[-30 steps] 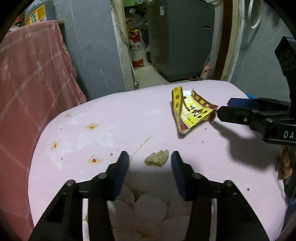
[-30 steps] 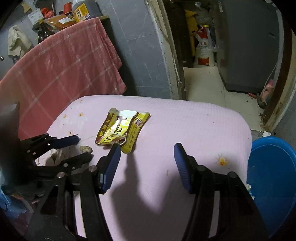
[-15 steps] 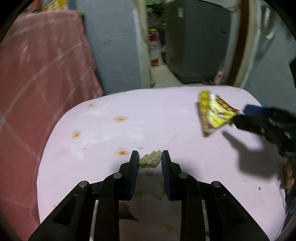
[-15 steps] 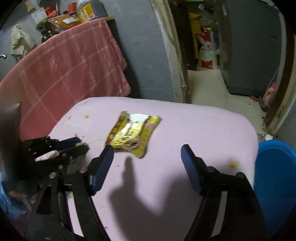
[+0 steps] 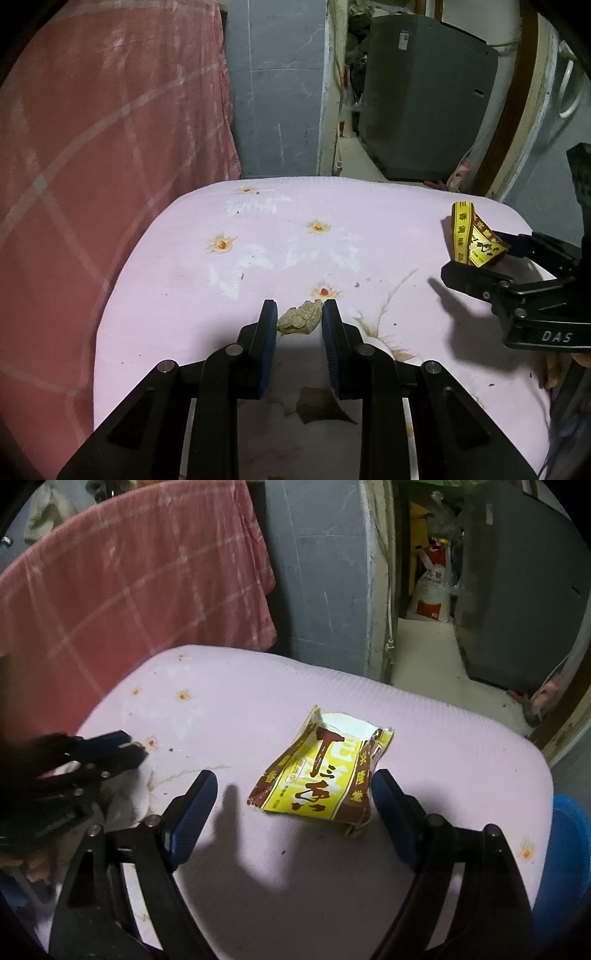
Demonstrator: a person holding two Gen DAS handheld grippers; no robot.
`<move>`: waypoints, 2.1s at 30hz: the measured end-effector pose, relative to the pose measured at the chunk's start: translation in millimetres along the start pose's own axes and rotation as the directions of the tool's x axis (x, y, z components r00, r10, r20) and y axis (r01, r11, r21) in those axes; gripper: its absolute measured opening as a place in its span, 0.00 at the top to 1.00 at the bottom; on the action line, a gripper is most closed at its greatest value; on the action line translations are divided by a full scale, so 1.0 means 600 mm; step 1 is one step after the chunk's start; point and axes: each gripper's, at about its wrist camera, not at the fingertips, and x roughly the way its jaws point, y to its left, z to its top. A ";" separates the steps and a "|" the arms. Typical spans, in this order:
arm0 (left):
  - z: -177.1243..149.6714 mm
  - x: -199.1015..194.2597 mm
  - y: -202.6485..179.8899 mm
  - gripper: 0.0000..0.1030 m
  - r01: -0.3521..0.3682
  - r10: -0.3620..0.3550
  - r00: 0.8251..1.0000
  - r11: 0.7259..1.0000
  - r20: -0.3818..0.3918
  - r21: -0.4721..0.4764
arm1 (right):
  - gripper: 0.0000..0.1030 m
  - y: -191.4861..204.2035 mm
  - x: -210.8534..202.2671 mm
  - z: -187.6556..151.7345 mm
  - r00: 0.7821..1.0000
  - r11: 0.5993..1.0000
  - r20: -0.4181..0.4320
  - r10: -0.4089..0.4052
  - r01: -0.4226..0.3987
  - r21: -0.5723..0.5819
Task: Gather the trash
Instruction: 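Grasp the brown nut with the left gripper while the right gripper grasps the yellow snack wrapper, then carry the nut and yellow wrapper over the blue bucket and open both grippers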
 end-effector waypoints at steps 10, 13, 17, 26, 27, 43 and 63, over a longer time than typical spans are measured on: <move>-0.007 -0.007 0.006 0.79 0.035 -0.034 0.999 0.999 0.022 -0.028 | 0.41 -0.018 -0.016 -0.009 1.000 1.000 0.016 0.007 -0.008 0.029; -0.010 -0.014 0.004 0.79 0.053 -0.051 0.998 0.998 0.038 -0.031 | 0.41 -0.024 -0.037 -0.015 0.998 0.998 0.058 0.026 -0.028 0.049; -0.011 -0.031 -0.012 0.80 0.087 -0.084 0.993 0.996 0.084 -0.033 | 0.41 -0.031 -0.091 -0.030 0.986 0.996 0.165 0.036 -0.049 0.079; 0.014 -0.087 -0.099 0.79 0.169 -0.165 0.950 0.986 0.266 0.009 | 0.41 -0.050 -0.230 -0.101 0.898 0.987 0.419 -0.135 0.086 0.133; 0.017 -0.094 -0.112 0.79 0.180 -0.177 0.941 0.984 0.290 0.017 | 0.41 -0.054 -0.246 -0.107 0.882 0.984 0.443 -0.159 0.106 0.141; 0.076 -0.160 -0.292 0.79 0.347 -0.375 0.817 0.926 0.437 0.145 | 0.41 -0.147 -0.389 -0.175 0.695 0.911 0.591 -0.410 0.275 0.307; 0.082 -0.092 -0.462 0.79 0.392 -0.452 0.853 0.885 0.260 0.252 | 0.40 -0.310 -0.408 -0.255 0.781 0.828 0.420 -0.461 0.208 0.521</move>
